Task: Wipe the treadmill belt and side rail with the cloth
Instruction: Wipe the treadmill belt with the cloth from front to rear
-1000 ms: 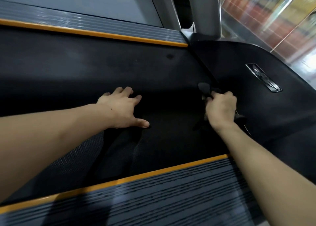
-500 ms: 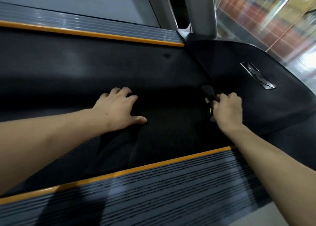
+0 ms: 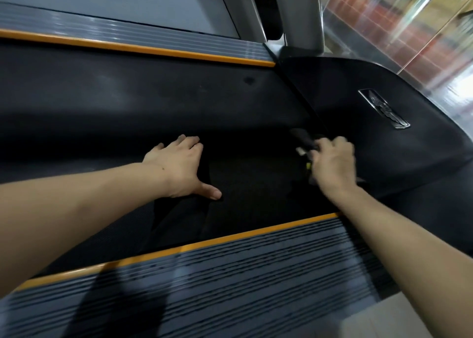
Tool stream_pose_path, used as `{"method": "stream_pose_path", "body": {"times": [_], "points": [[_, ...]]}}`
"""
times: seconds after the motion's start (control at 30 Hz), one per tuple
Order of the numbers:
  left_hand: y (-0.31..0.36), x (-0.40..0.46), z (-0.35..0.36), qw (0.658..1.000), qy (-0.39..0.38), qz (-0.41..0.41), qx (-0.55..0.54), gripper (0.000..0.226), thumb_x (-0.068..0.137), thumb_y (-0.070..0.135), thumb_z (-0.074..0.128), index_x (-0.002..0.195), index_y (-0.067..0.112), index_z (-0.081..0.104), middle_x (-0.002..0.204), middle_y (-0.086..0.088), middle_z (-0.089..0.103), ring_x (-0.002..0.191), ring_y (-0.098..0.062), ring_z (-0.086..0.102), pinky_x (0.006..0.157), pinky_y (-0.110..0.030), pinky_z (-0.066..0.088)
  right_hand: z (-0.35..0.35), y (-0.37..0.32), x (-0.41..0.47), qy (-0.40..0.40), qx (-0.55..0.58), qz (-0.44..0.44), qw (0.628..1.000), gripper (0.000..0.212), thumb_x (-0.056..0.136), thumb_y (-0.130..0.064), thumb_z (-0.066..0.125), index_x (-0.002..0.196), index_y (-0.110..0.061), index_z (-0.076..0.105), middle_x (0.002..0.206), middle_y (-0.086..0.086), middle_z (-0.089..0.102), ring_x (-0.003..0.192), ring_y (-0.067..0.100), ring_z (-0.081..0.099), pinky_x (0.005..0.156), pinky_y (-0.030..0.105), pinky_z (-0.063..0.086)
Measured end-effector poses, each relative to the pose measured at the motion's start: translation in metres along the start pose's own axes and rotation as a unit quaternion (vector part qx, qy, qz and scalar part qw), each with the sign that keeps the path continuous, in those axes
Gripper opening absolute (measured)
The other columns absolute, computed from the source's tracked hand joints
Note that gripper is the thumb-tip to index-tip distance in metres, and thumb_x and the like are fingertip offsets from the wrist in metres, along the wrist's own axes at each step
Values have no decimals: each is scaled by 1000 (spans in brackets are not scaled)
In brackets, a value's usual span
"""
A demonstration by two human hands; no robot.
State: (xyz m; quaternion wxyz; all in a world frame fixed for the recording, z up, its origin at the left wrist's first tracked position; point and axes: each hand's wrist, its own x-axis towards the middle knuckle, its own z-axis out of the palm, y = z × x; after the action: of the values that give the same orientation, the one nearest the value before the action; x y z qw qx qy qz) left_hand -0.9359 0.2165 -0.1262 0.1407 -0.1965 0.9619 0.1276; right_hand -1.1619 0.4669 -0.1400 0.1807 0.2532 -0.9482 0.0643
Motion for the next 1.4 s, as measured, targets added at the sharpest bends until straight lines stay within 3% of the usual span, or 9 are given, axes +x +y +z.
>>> {"method": "stream_pose_path", "body": {"times": [0.17,0.3,0.43,0.6,0.77,0.93,1.03,1.2,1.4], "points": [[4,-2,3,1000,-1,-2,2,129,64,87,61,160,16,10,169,2,-2,155,-23,-6,124,-56,11,-3,-36,-11,-18,5,96,995,32,93,-30,58,116,-9,63,115,24,51,103,45,49,89,46,43],[2,-6,5,1000,8,5,5,127,67,87,57,160,16,8,169,2,-4,155,-22,-8,124,-56,10,-11,-108,-52,-31,92,-54,994,29,92,-31,62,116,-16,65,109,15,52,98,34,51,85,40,45],[-1,-6,10,1000,14,5,3,129,65,92,51,160,19,4,169,5,-7,155,-20,-10,124,-55,8,-14,-85,-43,-32,52,-155,986,27,93,-32,60,115,-17,63,106,11,51,99,32,50,82,42,49],[3,-4,9,1000,3,-3,7,129,66,90,53,161,19,2,169,5,-8,155,-20,-11,125,-55,6,-14,19,-10,-36,-78,-7,996,30,92,-33,59,111,-9,60,106,19,50,96,40,51,73,45,50],[4,-6,7,1000,1,-6,9,126,70,88,55,161,18,2,169,3,-8,155,-22,-11,124,-56,7,-20,-30,-31,-67,-38,72,994,35,92,-34,59,116,-9,57,115,22,50,102,42,51,82,46,47],[8,-13,5,1000,12,-17,13,121,72,86,54,161,19,6,169,2,-7,155,-23,-11,123,-58,8,-38,-87,-80,-106,34,-87,990,31,94,-34,59,119,-16,57,116,15,50,104,34,50,87,43,47],[9,-23,4,999,24,-23,-17,108,75,85,53,158,26,18,169,0,0,155,-25,-6,123,-59,10,-43,-71,-64,-115,17,-134,984,27,93,-35,59,114,-19,56,111,10,50,106,31,50,84,42,50],[7,-49,8,999,28,-3,-30,94,80,81,52,156,32,26,168,-2,8,155,-26,1,123,-56,14,-43,-2,-42,-91,-69,-6,993,23,94,-38,56,109,-22,51,107,9,47,101,33,52,69,40,47],[-1,-70,14,999,40,5,-35,87,82,77,56,153,34,32,163,-2,20,153,-24,13,122,-54,20,-46,-9,-39,-120,-58,132,982,26,98,-42,51,114,-21,52,116,15,49,102,36,51,75,41,40]]}}
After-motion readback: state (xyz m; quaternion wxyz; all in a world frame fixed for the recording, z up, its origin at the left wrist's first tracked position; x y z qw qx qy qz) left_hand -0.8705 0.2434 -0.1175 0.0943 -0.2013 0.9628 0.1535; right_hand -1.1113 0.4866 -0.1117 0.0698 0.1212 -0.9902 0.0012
